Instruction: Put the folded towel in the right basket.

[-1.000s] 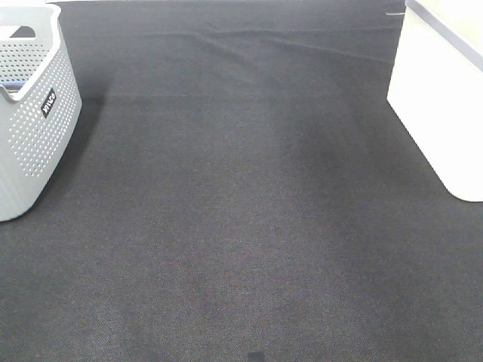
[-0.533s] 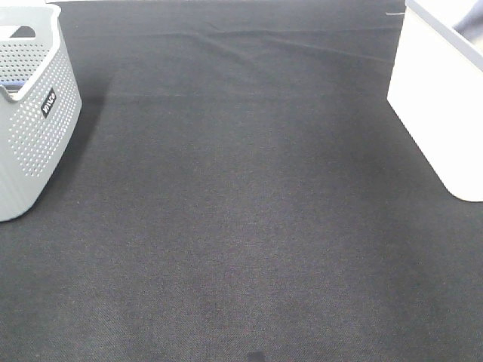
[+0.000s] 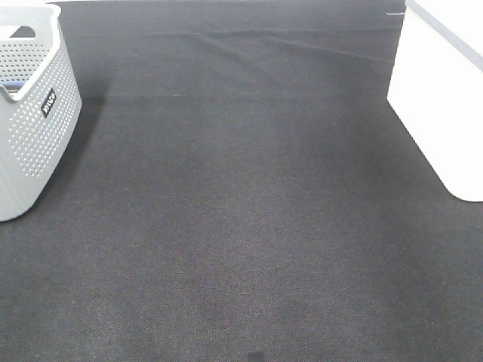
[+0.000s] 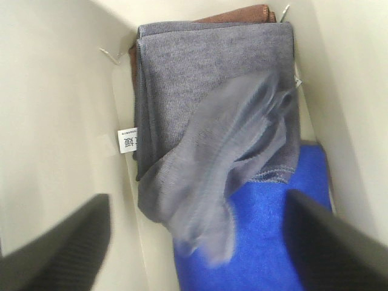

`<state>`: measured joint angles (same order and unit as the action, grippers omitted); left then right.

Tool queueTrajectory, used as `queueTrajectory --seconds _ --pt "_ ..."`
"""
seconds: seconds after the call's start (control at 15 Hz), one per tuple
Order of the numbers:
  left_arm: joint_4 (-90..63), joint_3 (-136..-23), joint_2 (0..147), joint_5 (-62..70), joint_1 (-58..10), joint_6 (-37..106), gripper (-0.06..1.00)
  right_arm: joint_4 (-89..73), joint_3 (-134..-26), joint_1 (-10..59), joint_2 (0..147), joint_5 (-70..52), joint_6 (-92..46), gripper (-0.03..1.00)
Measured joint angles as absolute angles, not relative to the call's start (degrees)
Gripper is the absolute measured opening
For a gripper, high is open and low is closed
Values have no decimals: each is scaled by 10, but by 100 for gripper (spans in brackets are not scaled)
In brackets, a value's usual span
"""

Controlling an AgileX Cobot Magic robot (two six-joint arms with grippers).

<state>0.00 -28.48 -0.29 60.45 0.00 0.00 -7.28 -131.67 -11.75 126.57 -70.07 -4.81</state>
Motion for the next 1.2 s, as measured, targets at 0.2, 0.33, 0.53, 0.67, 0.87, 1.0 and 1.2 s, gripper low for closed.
queueTrajectory --seconds 0.2,0.33,0.53,0.67,0.87,1.0,1.2 --pt "0 -285 -3 604 0 0 97 -103 -1317 -117 1255 -701 -53 82" --pt "0 -285 -3 604 0 0 97 -142 -1317 -110 1226 -701 -64 83" --pt "0 -285 -3 604 0 0 97 -128 -1317 -57 1173 -700 -68 84" --pt "0 -285 -3 604 0 0 97 -99 -1293 -15 1128 -699 -68 84" --pt "0 -285 -3 604 0 0 97 -85 -1166 -11 1038 -699 -62 84" --pt "0 -285 -3 604 0 0 97 -80 -1049 -11 963 -698 -62 84" --pt "0 -285 -3 604 0 0 97 -78 -834 -11 821 -698 -62 84"
